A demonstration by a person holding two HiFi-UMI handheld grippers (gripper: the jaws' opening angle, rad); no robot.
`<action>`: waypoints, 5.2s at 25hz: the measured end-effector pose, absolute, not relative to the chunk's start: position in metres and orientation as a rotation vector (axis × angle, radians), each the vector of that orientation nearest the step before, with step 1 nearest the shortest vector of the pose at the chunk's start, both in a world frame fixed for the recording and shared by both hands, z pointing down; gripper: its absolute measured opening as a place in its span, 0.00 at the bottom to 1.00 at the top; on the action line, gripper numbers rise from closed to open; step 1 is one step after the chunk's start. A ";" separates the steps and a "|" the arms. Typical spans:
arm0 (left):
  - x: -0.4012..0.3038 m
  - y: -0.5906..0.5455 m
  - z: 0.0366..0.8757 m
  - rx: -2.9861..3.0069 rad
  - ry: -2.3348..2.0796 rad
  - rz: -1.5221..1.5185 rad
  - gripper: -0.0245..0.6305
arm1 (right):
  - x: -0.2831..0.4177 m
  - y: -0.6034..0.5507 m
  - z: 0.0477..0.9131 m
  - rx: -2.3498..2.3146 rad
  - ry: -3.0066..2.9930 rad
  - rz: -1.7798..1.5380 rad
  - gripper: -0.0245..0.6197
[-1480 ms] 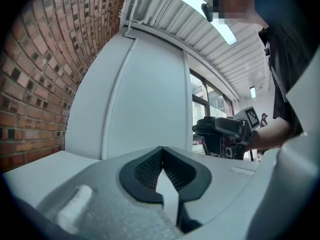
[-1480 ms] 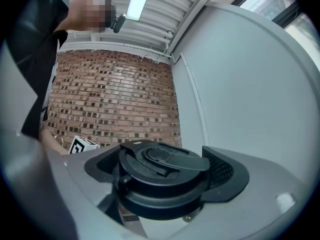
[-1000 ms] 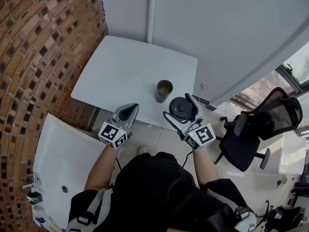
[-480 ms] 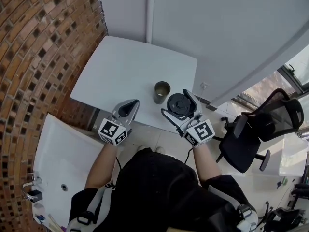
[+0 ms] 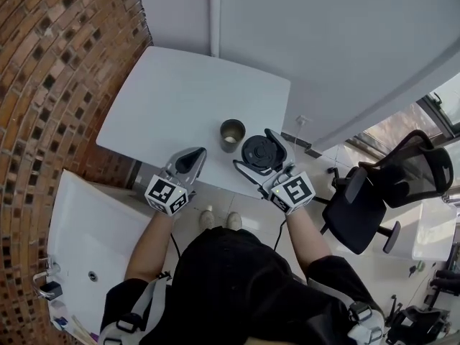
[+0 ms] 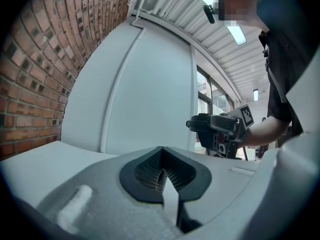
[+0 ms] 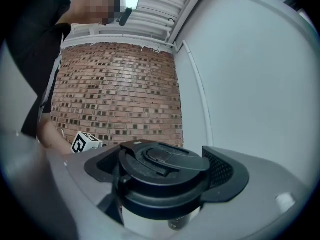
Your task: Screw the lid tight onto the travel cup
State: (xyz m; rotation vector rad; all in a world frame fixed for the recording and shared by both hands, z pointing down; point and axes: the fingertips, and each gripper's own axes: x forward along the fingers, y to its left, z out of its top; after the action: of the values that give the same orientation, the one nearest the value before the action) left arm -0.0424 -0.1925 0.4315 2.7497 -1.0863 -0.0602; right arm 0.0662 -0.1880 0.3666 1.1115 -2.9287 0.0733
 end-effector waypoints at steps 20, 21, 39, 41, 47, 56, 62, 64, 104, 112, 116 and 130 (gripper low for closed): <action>-0.015 -0.206 0.522 2.708 -1.095 0.078 0.04 | 0.078 -0.200 0.444 1.146 -2.912 0.242 0.80; -0.010 -0.208 0.528 2.706 -1.062 0.084 0.12 | 0.080 -0.201 0.442 1.151 -2.917 0.238 0.80; 0.036 -0.256 0.604 2.793 -0.800 0.324 0.69 | 0.107 -0.203 0.479 1.210 -2.821 0.292 0.80; 0.041 -0.259 0.604 2.809 -0.760 0.321 0.69 | 0.105 -0.207 0.477 1.220 -2.830 0.285 0.80; 0.051 -0.269 0.605 2.826 -0.684 0.285 0.69 | 0.102 -0.217 0.475 1.234 -2.835 0.265 0.80; 0.060 -0.272 0.608 2.822 -0.609 0.268 0.68 | 0.096 -0.227 0.470 1.216 -2.859 0.235 0.80; 0.063 -0.269 0.609 2.835 -0.591 0.272 0.61 | 0.084 -0.237 0.458 1.177 -2.878 0.151 0.80; 0.063 -0.269 0.609 2.834 -0.597 0.279 0.61 | 0.078 -0.239 0.455 1.164 -2.877 0.155 0.80; 0.061 -0.270 0.610 2.825 -0.614 0.273 0.61 | 0.003 -0.279 0.481 0.848 -2.910 -0.002 0.80; 0.061 -0.268 0.612 2.815 -0.608 0.273 0.61 | 0.002 -0.276 0.482 0.753 -2.931 -0.005 0.80; 0.061 -0.269 0.611 2.822 -0.612 0.272 0.61 | 0.001 -0.276 0.479 0.750 -2.979 0.029 0.80; 0.062 -0.267 0.613 2.809 -0.606 0.282 0.61 | 0.006 -0.279 0.479 0.935 -2.948 0.025 0.80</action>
State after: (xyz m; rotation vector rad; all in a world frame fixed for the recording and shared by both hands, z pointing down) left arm 0.0620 -0.2668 0.6130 2.8090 -0.6056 0.2821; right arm 0.0062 -0.2791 0.4789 0.9352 -2.9482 0.0246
